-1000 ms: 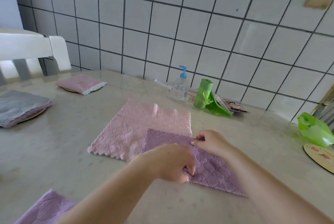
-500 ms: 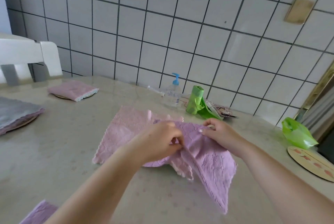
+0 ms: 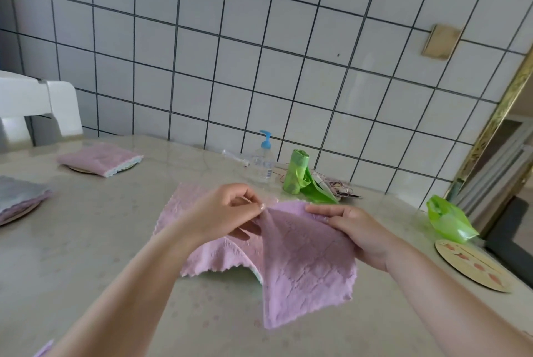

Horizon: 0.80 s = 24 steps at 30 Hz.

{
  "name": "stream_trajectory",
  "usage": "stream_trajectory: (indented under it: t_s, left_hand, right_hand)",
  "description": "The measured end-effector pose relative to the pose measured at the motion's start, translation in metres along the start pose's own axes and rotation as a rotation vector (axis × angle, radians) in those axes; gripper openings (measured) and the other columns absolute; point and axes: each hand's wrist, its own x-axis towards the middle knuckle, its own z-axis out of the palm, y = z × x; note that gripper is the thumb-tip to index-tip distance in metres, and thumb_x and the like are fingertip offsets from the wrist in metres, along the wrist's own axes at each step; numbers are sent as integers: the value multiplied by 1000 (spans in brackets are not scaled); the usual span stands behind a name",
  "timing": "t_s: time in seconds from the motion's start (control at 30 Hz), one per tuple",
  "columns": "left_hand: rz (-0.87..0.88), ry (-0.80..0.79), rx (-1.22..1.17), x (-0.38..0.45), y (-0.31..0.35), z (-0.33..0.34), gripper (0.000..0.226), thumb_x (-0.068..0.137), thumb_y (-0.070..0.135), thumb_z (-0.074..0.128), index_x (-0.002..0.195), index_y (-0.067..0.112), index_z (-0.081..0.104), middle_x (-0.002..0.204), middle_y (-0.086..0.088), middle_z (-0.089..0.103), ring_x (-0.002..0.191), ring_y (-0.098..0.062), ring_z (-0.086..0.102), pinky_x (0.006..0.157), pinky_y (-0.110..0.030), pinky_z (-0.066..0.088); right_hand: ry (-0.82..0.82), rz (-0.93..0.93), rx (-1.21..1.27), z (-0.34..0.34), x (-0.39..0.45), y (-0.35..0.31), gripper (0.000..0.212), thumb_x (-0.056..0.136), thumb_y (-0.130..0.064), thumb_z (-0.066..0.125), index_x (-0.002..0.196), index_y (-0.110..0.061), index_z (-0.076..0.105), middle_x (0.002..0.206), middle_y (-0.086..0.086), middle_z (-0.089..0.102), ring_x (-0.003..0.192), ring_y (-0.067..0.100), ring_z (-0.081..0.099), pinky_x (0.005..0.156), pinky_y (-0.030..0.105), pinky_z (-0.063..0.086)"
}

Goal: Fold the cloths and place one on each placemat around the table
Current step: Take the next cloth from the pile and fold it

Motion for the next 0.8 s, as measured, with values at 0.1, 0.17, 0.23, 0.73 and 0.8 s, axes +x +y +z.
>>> stream_trajectory:
  t_s: [0.1,0.17,0.23,0.73,0.8]
  left_hand:
    - [91,170,-6,7,-7,4,10,84,18,66,83,9,63,67,1,67,65,-14,67,66,-31,59]
    - [126,202,-15,10,-13,8,6,83,13,67,86,12,61,81,-3,64,67,-12,62,66,-33,59]
    - [128,162,-22,12,-18,14,17,87,6,61,93,22,60,100,-2,63,72,-11,63,66,-31,58]
    - [-361,-393,68,52,-41,113,31,95,13,46,123,22,56,89,-2,63,61,-8,61,49,-22,48]
    - [-446,-338,62,49,-50,121,25,92,15,44,110,25,58,75,-3,60,50,-9,60,44,-20,44]
  right_hand:
    - [67,-59,70,4,-4,-6,26,90,-5,55,108,-18,70,108,0,71,90,10,68,69,17,54]
    - [84,-87,92,7,-9,-6,29,91,-4,53,112,-18,67,109,3,70,91,13,68,73,19,55]
    - [92,-105,85,9,-18,-3,33,91,-2,52,117,-20,63,110,3,70,95,15,67,81,23,54]
    - [401,28,-67,-40,-58,106,40,92,-4,50,129,-19,52,127,5,59,98,11,59,81,23,48]
    - [345,52,-86,-40,-61,112,32,92,-3,48,114,-24,59,115,10,63,84,13,60,66,24,46]
